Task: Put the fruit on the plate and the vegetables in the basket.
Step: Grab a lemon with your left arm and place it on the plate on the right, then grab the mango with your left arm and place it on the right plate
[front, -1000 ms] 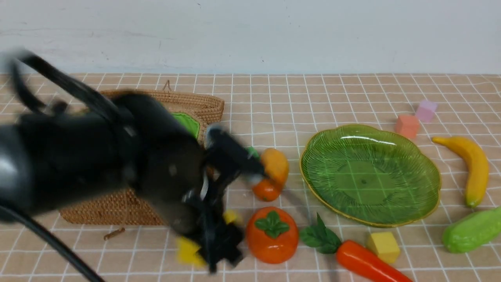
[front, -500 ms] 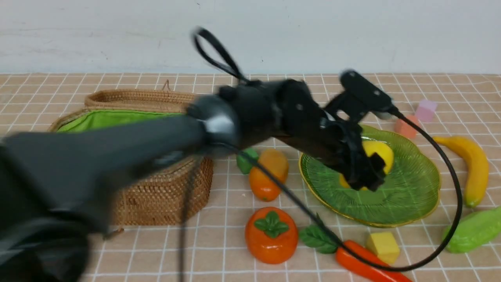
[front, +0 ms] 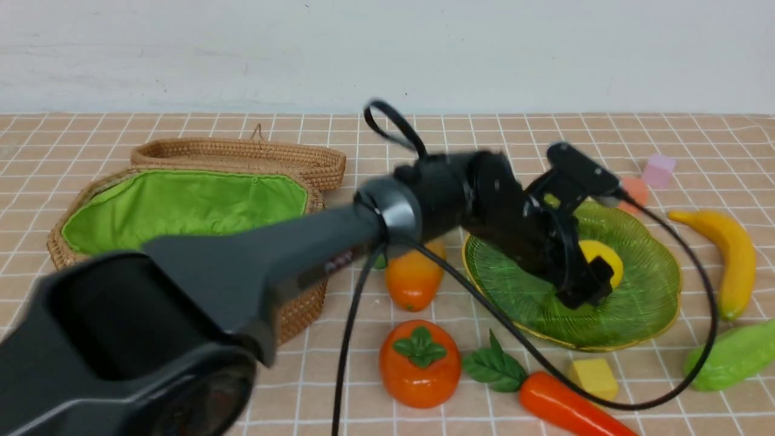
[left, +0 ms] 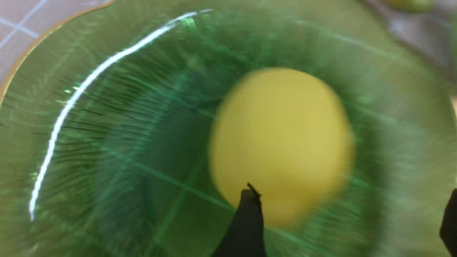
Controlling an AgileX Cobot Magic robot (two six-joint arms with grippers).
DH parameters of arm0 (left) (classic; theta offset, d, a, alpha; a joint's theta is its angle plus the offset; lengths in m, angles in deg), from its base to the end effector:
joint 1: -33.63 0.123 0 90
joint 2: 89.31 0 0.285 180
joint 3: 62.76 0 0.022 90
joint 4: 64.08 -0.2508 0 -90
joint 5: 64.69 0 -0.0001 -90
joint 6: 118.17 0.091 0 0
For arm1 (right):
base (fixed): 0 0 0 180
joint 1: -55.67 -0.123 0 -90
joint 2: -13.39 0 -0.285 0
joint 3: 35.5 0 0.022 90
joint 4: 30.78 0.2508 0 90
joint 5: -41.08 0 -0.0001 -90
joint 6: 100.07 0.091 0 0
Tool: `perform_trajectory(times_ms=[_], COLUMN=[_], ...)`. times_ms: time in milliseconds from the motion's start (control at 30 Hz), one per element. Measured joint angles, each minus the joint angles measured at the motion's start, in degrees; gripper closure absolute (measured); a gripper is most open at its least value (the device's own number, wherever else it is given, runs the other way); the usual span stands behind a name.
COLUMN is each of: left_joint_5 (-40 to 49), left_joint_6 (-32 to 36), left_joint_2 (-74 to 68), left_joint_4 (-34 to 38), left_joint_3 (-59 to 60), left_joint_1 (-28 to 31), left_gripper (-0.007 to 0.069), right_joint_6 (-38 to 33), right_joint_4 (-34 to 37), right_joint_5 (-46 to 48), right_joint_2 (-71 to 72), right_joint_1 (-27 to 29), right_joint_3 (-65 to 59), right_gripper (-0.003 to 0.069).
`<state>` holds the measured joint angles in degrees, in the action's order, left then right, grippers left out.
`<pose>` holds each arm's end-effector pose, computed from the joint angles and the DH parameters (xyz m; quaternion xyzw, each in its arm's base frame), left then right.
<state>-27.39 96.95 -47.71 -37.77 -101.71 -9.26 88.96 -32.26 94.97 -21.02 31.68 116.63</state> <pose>0.3697 -0.3768 0.2320 0.4784 0.7774 -0.2188 0.3448 0.0540 0.0220 0.3800 -0.1114 0.8414 0.1379 0.5105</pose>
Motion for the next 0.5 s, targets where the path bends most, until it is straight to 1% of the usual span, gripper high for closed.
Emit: perform_trajectory(times_ms=[100, 233, 300, 333, 367, 400, 433, 467, 500], left_joint_5=[8.85, 20.64, 24.89, 25.93, 26.01, 26.08, 26.02, 25.96, 25.96], left_joint_6=[-5.70, -17.88, -23.77, -26.72, -27.83, -30.89, -31.78, -35.12, -35.12], left_joint_2=[5.17, 10.27, 10.35, 9.78, 9.68, 8.53, 8.14, 6.38, 6.18], left_joint_4=[-5.61, -19.81, -26.30, -28.92, -29.65, -30.97, -31.21, -31.72, -31.70], left_joint_3=[-0.24, -0.99, -0.99, -0.99, -0.99, -0.99, -0.99, -0.99, -0.99], left_joint_1=[0.00, -0.06, 0.08, 0.22, 0.29, 0.90, 1.08, 2.01, 2.11], left_gripper=[0.0044, 0.0156, 0.0190, 0.0195, 0.0195, 0.0189, 0.0182, 0.0145, 0.0140], right_joint_6=[-0.88, -1.15, -1.15, -1.20, -1.20, -1.26, -1.26, -1.26, -1.26], right_joint_4=[0.00, 0.00, 0.00, 0.05, 0.14, 0.19, 0.19, 0.19, 0.19], right_joint_5=[0.00, 0.00, 0.00, 0.00, 0.00, 0.00, 0.00, 0.00, 0.00], right_joint_2=[0.00, 0.00, 0.00, 0.00, 0.00, 0.00, 0.00, 0.00, 0.00], right_joint_1=[0.00, 0.00, 0.00, 0.00, 0.00, 0.00, 0.00, 0.00, 0.00], right_joint_3=[0.00, 0.00, 0.00, 0.00, 0.00, 0.00, 0.00, 0.00, 0.00], right_gripper=[0.0560, 0.0559, 0.0558, 0.0558, 0.0558, 0.0558, 0.0558, 0.0558, 0.0558])
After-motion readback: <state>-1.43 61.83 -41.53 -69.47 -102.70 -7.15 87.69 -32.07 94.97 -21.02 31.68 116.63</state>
